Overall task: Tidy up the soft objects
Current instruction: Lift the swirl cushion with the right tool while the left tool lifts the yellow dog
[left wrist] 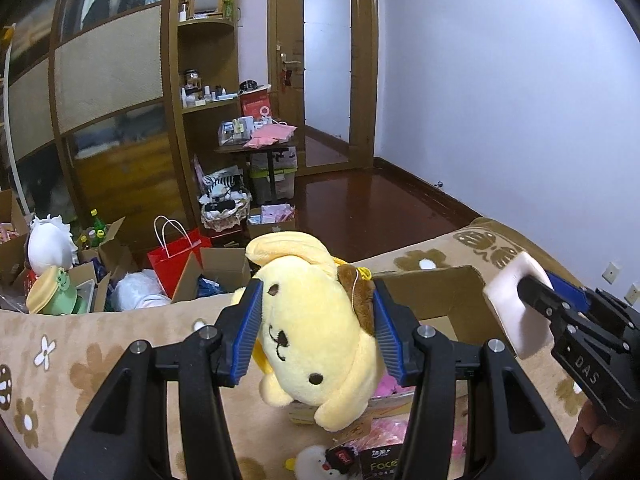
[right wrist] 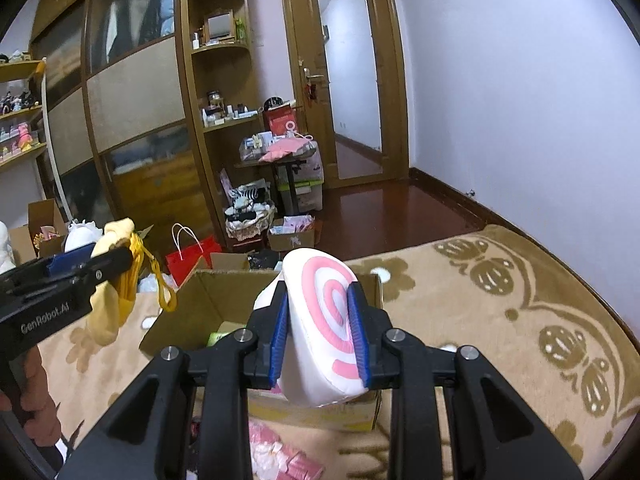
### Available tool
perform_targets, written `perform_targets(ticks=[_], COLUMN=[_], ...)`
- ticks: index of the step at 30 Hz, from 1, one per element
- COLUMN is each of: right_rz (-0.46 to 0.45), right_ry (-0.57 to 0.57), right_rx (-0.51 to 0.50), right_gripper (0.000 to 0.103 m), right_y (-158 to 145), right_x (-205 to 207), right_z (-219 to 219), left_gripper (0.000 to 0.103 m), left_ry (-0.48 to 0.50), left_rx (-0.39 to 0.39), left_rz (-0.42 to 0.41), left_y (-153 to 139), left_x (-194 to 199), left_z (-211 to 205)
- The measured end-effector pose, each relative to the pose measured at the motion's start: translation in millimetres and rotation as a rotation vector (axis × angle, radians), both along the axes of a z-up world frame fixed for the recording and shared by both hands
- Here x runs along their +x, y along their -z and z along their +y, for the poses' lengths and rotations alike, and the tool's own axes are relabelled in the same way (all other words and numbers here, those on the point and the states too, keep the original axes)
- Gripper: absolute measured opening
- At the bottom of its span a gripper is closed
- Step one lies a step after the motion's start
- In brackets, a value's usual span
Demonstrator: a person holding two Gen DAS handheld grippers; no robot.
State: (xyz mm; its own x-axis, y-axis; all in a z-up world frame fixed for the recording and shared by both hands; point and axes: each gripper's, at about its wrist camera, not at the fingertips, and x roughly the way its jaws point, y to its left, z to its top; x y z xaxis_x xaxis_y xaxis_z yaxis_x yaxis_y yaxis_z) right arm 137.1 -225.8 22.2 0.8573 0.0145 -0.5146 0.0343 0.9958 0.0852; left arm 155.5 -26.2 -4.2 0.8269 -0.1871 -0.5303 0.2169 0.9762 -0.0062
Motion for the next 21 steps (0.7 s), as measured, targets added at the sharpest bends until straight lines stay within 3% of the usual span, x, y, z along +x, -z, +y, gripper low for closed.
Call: perform_targets(ticks=[4, 8, 11, 16, 21], right_rz=[-0.008, 0.009, 0.018, 0.055, 0.085], right_ry=[-0.003, -0.024, -0.034, -0.053, -0.046], right_rx=[-0.006, 0.062, 0.041, 0.098, 0.103], right_gripper=[0.030, 0.031, 0.031, 0.033, 0.034], right_y=[0.1, 6.4, 12.7, 27.0, 36.0], right_x=[8.9, 16.4, 19.7, 26.2, 28.8], right_z=[-3.7, -9.8, -7.8, -9.2, -9.3], left_gripper=[0.052, 0.052, 0.052, 0.053, 0.055], left_ry=[0.018, 0.020, 0.036, 0.042, 0.042], left_rx=[0.012, 0.055, 0.065, 0.090, 0.048], left_rz=[0.010, -0.003, 0.003, 0.008, 0.077], left_y=[5.4, 11.3, 15.6, 24.7, 39.2], left_x=[5.3, 5.5, 6.6, 9.4, 19.6], left_z=[-7.4, -16.2, -22.0, -26.5, -21.9])
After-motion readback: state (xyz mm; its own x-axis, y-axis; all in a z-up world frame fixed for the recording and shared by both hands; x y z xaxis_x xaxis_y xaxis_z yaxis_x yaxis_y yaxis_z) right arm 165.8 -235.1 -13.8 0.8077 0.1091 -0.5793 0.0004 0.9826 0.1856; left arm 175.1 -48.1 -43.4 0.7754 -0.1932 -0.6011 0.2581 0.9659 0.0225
